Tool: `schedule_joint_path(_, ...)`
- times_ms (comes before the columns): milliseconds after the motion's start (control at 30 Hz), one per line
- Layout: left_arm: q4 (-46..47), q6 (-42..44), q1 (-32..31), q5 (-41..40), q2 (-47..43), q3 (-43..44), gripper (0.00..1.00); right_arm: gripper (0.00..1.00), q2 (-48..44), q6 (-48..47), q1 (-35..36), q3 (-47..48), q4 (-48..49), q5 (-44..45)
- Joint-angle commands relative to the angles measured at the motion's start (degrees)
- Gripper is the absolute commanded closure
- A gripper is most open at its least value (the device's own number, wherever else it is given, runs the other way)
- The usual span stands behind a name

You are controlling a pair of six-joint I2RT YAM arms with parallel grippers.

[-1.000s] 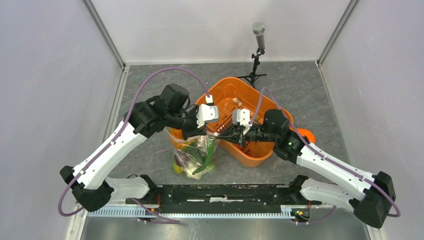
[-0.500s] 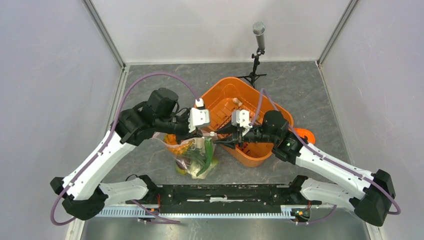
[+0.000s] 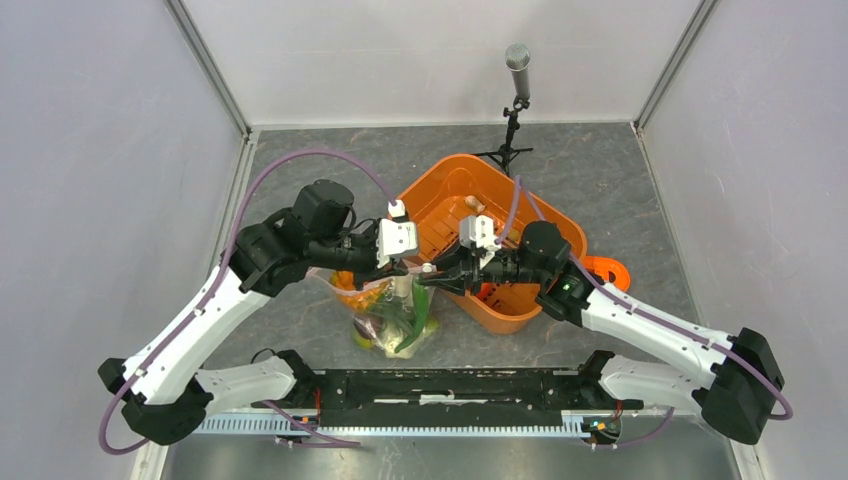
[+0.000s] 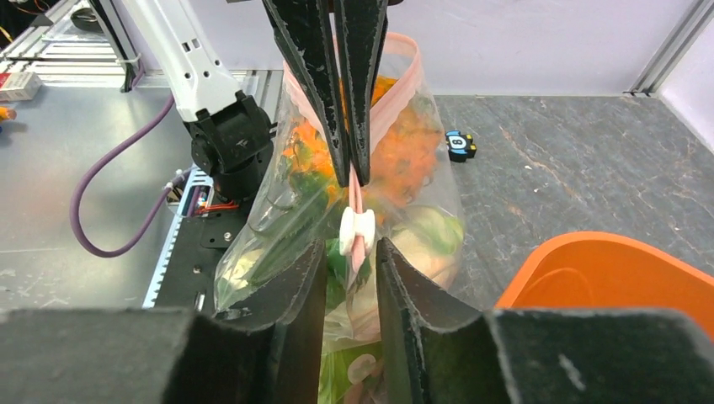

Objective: Place the food in the zip-top bag and seal the zipper
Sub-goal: Zip the zipper food storage bag at the center of the board.

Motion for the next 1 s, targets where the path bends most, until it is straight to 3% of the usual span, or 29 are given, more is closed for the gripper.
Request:
schedule_joint_path(0,5.2,-1.4,0.0,1.0,-2.2,0.5,0.98,0.75,-0.7,0.6,0.3,-0.3,2.2,0.1)
schedule_joint_path(33,5.2,-1.5,0.0,1.0,-2.2,0.3,0.98,0.83,-0.8,0.9,0.3,-0.5,2.8,0.3)
schedule_joint_path(200,5.2,-1.7,0.0,1.0,-2.5,-0.3,0.98,1.0,-0.6,2.7,0.3,-1.1,5.7,-0.2)
schedule_joint_path(267,5.4,-1.9,0.0,0.7,-2.9,-0.7,0.97,1.0,-0.7,3.4,0.3,-1.5,6.7,0.1)
schedule_joint_path(333,7.5,-3.2,0.1,0.1,-3.6,-1.5,0.85,1.0,-0.6,4.0,0.3,-1.7,7.0,0.7)
schedule_joint_path(367,8.9,-3.8,0.0,0.4,-4.2,-2.1,0.66,1.0,-0.6,4.3,0.3,-2.0,7.3,0.8)
schedule_joint_path(400,11.0,-4.9,0.1,0.7,-4.6,-2.8,0.54,1.0,-0.6,4.5,0.4,-2.0,7.3,1.1)
schedule_joint_path(467,14.7,-7.2,0.0,2.6,-5.2,-3.6,0.38,1.0,-0.8,4.6,0.5,-2.0,7.5,1.2)
schedule_joint_path(500,16.3,-8.3,0.0,3.6,-5.2,-3.7,0.35,1.0,-0.9,4.5,0.5,-2.0,7.4,1.3)
schedule_joint_path(700,18.0,-10.6,0.1,8.7,-1.9,-2.0,0.35,1.0,-2.3,2.3,0.6,-0.7,4.1,3.0)
schedule_joint_path(967,14.9,-9.2,-0.1,11.0,1.3,-1.3,0.52,1.0,-2.5,1.4,0.7,-0.6,3.0,3.4)
